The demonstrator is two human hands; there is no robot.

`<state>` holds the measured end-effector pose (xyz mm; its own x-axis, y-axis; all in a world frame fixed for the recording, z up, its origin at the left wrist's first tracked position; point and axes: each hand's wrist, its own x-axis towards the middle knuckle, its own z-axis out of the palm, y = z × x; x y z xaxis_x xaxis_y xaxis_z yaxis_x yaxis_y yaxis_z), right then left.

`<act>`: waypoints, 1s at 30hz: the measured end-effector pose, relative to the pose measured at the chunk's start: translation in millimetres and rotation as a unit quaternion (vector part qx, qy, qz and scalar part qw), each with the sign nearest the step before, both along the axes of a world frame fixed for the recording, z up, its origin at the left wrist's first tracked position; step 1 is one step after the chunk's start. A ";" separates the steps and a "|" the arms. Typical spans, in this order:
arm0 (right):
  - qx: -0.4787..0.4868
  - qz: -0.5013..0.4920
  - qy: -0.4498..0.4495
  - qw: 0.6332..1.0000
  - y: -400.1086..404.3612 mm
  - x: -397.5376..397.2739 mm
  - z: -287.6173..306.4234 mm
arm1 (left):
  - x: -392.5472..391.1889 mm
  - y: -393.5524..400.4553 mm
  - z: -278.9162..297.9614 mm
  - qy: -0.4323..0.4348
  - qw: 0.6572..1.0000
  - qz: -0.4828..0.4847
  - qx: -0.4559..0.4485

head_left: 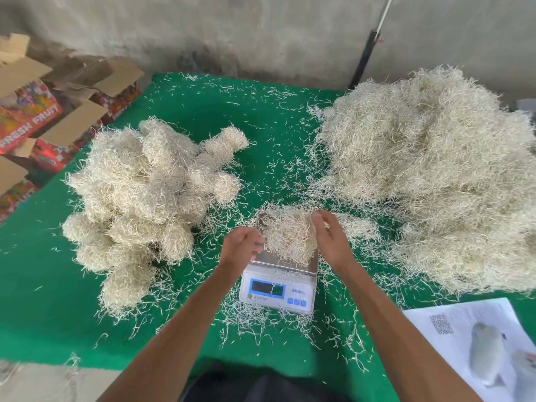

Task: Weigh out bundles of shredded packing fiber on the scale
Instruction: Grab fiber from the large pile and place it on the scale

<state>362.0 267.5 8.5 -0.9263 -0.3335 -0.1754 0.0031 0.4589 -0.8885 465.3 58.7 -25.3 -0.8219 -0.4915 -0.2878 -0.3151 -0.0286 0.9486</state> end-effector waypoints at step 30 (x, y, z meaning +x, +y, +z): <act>-0.042 -0.167 0.061 0.983 -8.9 14.3 -28.0 | -3.5 10.1 3.9 0.000 0.992 0.124 -0.035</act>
<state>376.3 258.6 -19.4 -0.9991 -0.0149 -0.0409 0.0324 0.3744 -0.9267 461.9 68.8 -21.3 -0.6732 -0.6971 -0.2466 -0.3068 -0.0400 0.9509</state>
